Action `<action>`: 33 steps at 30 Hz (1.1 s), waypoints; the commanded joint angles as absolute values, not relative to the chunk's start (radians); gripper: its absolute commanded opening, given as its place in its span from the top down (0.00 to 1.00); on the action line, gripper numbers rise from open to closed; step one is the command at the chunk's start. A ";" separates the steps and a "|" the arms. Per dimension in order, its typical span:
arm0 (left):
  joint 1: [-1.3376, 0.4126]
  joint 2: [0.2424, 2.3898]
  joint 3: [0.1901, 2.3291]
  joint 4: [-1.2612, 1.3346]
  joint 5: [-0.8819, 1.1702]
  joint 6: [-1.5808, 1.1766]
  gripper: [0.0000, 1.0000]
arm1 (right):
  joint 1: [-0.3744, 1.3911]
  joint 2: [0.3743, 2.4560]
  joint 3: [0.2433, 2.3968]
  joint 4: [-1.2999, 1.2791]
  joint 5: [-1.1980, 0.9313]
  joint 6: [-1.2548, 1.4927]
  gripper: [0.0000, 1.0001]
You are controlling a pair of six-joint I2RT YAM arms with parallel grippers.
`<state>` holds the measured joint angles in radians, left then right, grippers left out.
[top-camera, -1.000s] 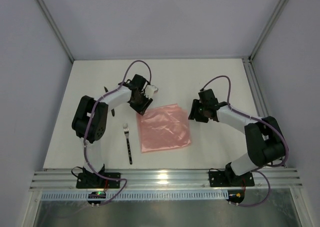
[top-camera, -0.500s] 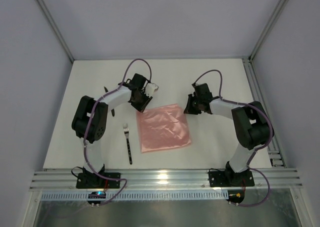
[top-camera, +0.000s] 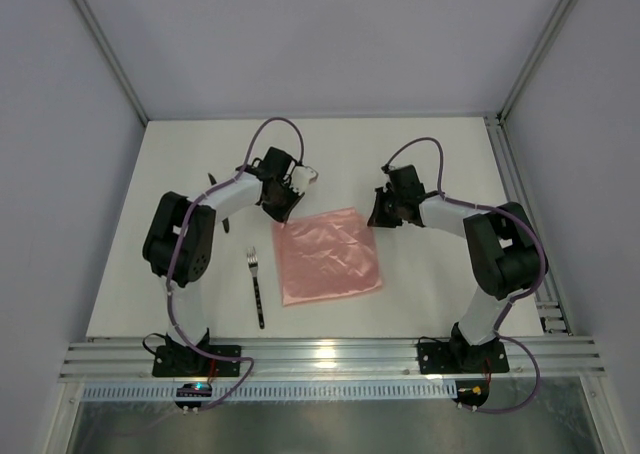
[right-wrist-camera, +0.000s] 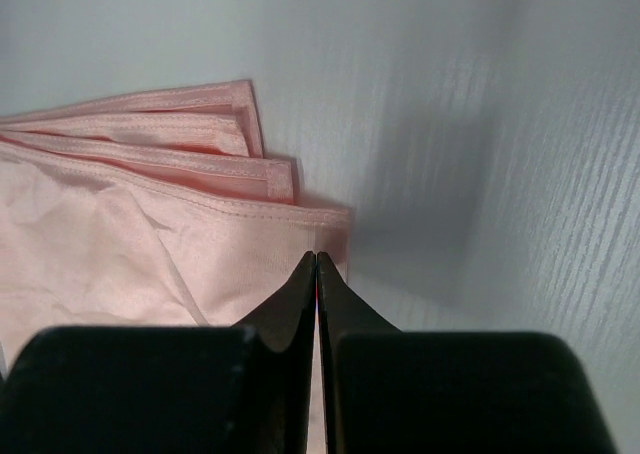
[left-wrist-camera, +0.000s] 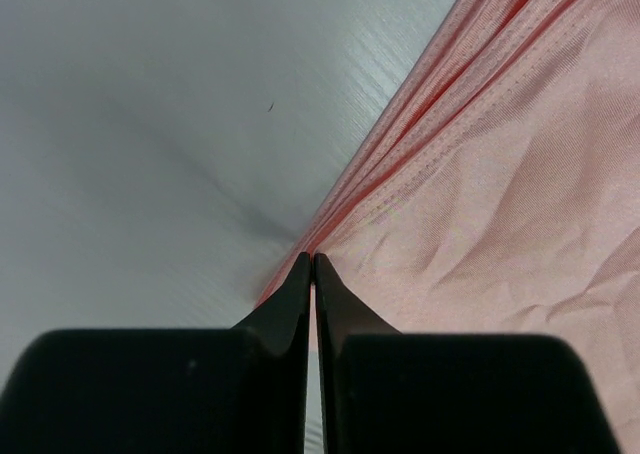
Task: Fold the napkin into a case and place the utensils inside
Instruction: Smooth out the square-folded napkin at the center of the board.
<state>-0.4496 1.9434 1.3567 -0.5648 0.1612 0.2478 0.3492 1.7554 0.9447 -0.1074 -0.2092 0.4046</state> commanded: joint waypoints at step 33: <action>-0.430 1.706 1.175 -0.566 0.192 0.301 1.00 | 0.422 2.080 1.472 -0.353 -0.281 0.209 0.60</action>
